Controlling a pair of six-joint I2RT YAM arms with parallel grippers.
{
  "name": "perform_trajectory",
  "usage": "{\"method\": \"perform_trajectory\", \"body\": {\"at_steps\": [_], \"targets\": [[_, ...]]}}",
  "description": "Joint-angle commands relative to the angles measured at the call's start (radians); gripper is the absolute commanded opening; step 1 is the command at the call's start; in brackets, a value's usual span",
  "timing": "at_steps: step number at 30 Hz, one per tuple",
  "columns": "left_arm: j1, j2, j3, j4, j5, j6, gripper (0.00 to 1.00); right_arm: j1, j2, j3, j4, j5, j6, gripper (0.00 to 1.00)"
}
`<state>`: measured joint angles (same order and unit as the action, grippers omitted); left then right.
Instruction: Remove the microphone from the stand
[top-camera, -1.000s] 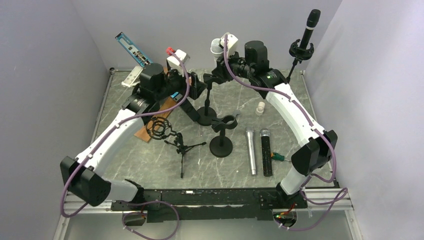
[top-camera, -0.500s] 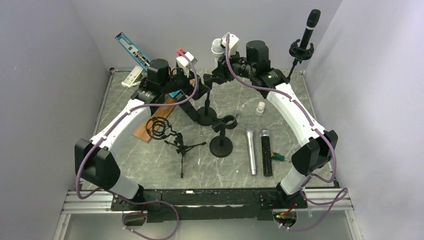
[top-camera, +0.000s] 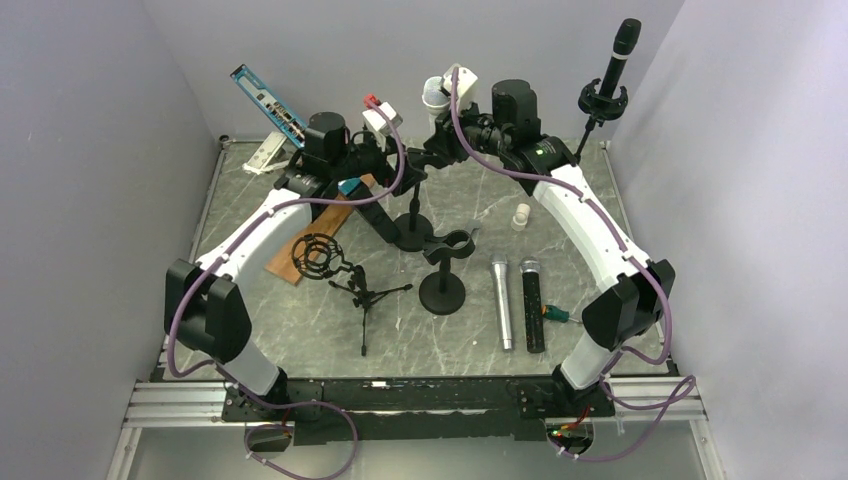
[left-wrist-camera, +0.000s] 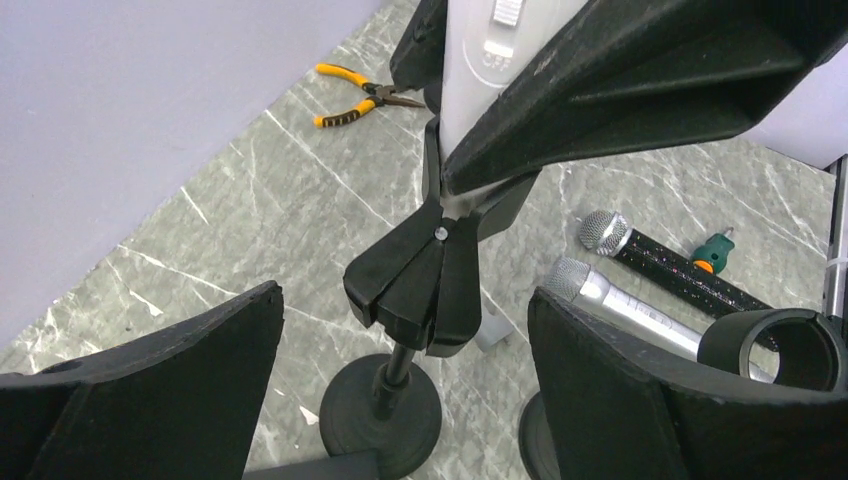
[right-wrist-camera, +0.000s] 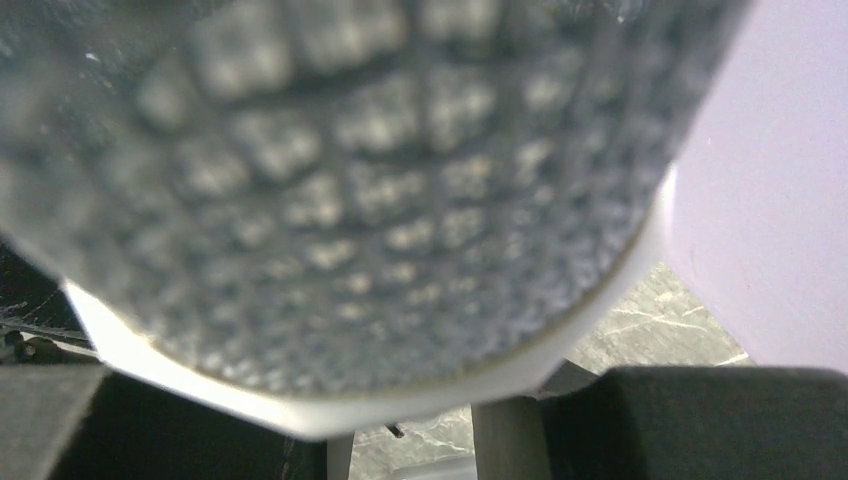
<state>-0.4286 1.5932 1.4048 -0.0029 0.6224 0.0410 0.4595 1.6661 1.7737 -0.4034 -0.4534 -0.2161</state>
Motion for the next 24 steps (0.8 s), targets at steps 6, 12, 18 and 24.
{"method": "perform_trajectory", "body": {"at_steps": [6, 12, 18, 24], "targets": [[-0.003, 0.006, 0.032, 0.104, 0.029, -0.014, 0.86, -0.007, 0.013, 0.064, -0.038, -0.038, 0.006, 0.0], [-0.002, 0.079, 0.146, -0.071, 0.056, 0.042, 0.25, -0.004, 0.014, 0.076, -0.043, -0.031, 0.009, 0.0], [-0.002, 0.073, 0.133, -0.137, 0.008, 0.085, 0.0, 0.008, 0.004, 0.079, -0.014, 0.08, 0.032, 0.0], [-0.002, 0.044, 0.078, -0.099, -0.019, 0.077, 0.0, 0.008, -0.035, 0.096, 0.038, 0.279, 0.078, 0.0]]}}
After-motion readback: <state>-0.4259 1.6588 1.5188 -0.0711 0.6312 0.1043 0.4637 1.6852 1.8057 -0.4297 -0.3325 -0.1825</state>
